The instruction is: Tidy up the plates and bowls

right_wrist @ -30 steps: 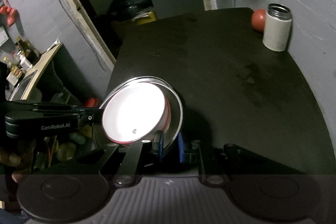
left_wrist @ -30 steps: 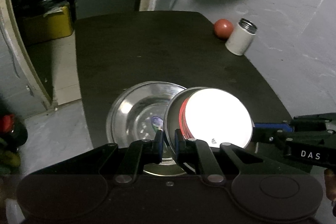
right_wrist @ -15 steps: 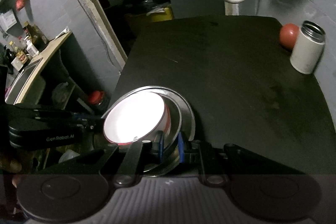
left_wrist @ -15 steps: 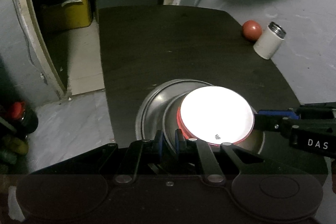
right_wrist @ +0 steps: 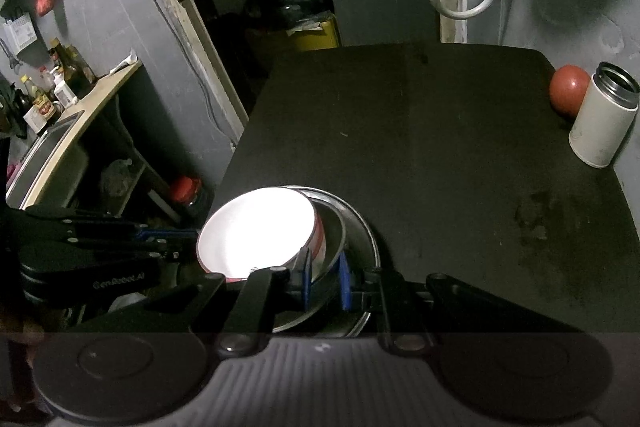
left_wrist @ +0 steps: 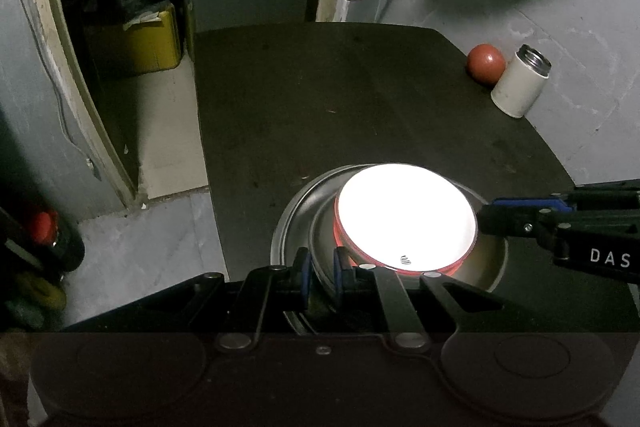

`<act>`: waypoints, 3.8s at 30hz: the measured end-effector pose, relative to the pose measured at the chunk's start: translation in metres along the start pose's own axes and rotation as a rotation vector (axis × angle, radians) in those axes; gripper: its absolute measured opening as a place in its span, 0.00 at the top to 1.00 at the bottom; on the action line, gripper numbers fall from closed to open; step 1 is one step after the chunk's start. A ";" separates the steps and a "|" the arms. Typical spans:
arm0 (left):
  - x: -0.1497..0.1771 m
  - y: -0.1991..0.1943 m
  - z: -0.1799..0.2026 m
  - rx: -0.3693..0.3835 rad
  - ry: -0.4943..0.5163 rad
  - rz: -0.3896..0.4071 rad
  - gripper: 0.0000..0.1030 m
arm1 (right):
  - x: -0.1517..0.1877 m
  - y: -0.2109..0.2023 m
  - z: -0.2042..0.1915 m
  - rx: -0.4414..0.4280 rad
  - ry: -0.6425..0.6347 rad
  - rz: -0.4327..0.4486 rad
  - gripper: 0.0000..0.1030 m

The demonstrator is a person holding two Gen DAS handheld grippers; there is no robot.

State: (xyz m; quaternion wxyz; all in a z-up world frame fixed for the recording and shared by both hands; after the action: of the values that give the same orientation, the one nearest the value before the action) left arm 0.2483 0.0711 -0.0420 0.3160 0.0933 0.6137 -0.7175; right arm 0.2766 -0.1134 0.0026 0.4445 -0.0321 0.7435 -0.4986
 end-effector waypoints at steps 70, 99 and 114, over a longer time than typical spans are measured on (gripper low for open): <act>0.063 -0.102 0.011 -0.110 -0.177 0.241 0.01 | 0.045 -0.065 -0.020 0.005 -0.008 0.187 0.14; 0.185 -0.212 -0.028 0.036 -0.046 0.355 0.01 | 0.166 -0.184 -0.122 0.230 0.060 0.349 0.00; 0.212 -0.221 -0.043 0.035 -0.049 0.349 0.01 | 0.192 -0.192 -0.146 0.264 0.073 0.318 0.00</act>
State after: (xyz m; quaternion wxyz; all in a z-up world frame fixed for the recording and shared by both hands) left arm -0.0538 0.0503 0.0193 0.4491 0.1863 0.5677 -0.6644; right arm -0.0162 -0.1997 0.0458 0.4907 0.1622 0.6829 -0.5164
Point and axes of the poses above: each gripper's, at about its wrist camera, not at the fingertips, and y roughly the way its jaws point, z to its right, x to its underside, the point moved 4 cm from there along y, roughly the way its jaws point, and after that the axes turned 12 degrees about -y, right-handed, at the moved point
